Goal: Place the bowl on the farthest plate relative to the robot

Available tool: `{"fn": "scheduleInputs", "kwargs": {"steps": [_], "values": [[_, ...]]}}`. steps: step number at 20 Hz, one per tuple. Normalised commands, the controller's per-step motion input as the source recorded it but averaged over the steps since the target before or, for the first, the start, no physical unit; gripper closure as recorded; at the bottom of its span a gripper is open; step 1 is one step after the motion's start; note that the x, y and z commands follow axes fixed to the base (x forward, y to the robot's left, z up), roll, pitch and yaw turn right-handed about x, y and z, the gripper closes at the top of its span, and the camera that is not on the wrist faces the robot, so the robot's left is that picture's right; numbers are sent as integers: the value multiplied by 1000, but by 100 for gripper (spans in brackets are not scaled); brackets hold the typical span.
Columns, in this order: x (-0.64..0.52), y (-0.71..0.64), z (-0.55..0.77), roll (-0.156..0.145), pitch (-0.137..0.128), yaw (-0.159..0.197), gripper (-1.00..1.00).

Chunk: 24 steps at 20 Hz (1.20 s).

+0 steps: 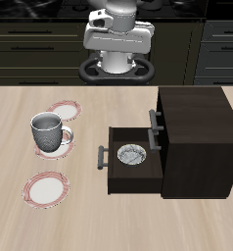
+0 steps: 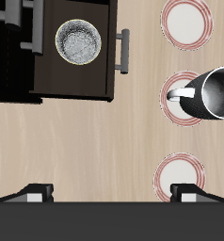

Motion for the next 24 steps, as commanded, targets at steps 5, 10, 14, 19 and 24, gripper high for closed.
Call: {"fn": "scheduleInputs", "kwargs": {"steps": [5, 10, 14, 19, 24], "values": [[277, -12, 21, 23, -11, -11, -100], [262, 27, 73, 25, -27, 30, -100], [306, -12, 0, 1, 24, -18, -100], [454, 45, -36, 33, 4, 41, -100], [273, 45, -6, 24, -4, 54, -100]]}}
